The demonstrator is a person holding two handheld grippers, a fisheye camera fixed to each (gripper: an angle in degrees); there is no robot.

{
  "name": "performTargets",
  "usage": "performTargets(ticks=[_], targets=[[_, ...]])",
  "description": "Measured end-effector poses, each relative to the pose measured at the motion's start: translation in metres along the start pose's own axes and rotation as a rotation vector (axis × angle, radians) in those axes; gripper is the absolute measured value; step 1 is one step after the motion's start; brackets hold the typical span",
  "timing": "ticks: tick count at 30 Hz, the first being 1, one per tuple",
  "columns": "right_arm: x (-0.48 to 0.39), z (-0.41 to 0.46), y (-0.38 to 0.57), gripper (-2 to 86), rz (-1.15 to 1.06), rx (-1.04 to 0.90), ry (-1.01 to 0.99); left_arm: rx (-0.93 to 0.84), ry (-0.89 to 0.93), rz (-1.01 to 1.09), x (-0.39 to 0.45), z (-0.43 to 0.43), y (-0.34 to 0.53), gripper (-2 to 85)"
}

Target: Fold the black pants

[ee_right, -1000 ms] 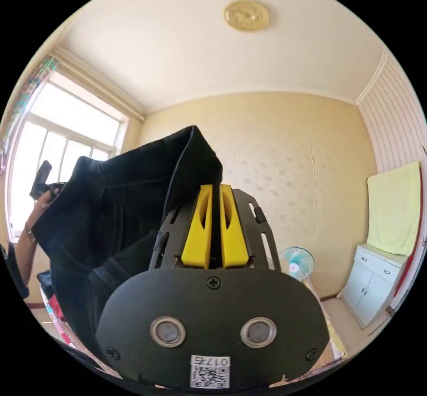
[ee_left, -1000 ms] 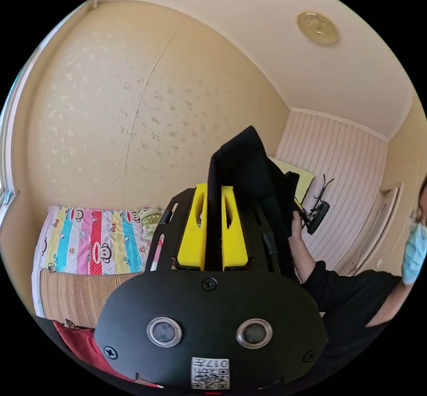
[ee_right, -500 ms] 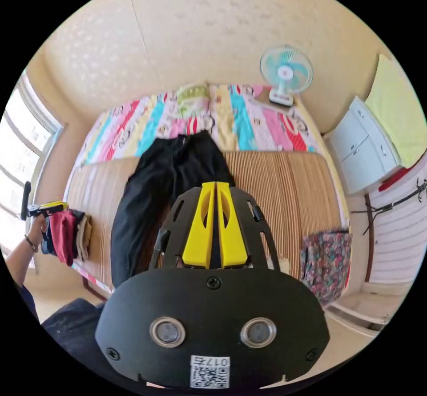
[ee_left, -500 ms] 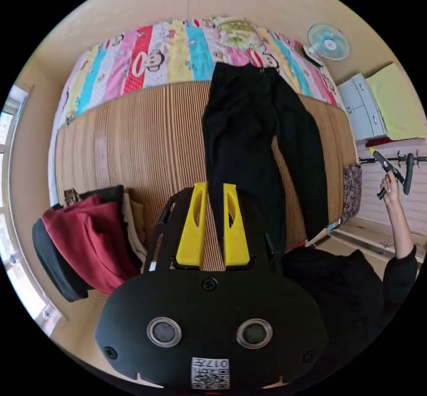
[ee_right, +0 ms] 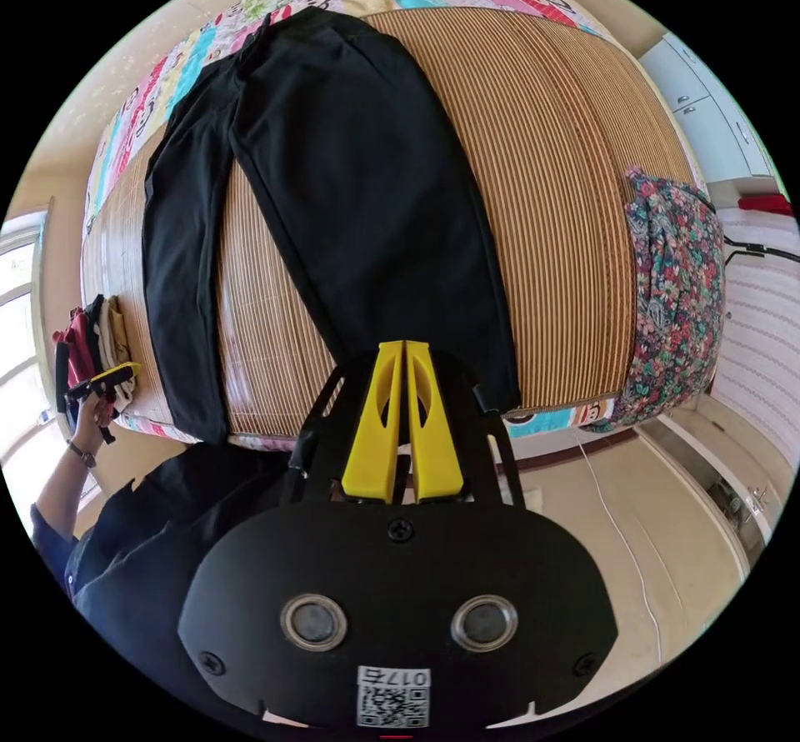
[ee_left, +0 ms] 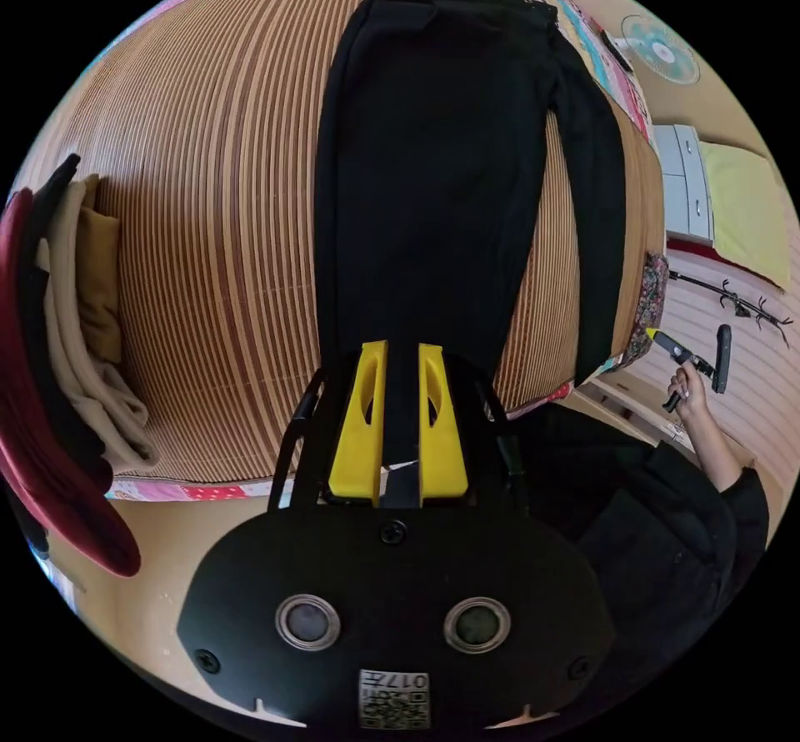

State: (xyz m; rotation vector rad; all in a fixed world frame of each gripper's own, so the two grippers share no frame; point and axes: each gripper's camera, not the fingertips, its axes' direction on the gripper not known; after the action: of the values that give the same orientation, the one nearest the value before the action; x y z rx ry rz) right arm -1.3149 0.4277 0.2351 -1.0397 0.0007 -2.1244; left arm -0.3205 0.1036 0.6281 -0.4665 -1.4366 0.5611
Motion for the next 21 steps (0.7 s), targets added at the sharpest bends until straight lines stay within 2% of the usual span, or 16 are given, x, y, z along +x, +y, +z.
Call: performTargets(ticks=[1,4,7,11,16,21], targets=[[0.010,-0.001,0.003,0.5,0.035,-0.008,-0.008,0.010,-0.001,-0.014,-0.007,0.006,0.003,6.5],[0.030,-0.004,0.015,0.5,0.127,-0.017,-0.069,0.029,-0.206,-0.063,-0.022,0.025,0.021,6.9],[0.041,-0.008,0.035,0.8,0.188,-0.011,-0.136,-0.047,-0.120,-0.039,-0.046,0.060,0.045,5.2],[0.051,-0.007,0.063,1.3,0.205,-0.029,-0.125,-0.005,-0.015,-0.047,-0.065,0.063,0.073,0.8],[0.084,0.005,0.117,2.1,0.272,-0.104,-0.104,-0.075,-0.090,0.029,-0.058,0.069,0.081,-0.8],[0.131,-0.003,0.146,2.9,0.298,-0.094,-0.120,-0.048,0.093,-0.126,-0.091,0.068,0.088,-0.8]])
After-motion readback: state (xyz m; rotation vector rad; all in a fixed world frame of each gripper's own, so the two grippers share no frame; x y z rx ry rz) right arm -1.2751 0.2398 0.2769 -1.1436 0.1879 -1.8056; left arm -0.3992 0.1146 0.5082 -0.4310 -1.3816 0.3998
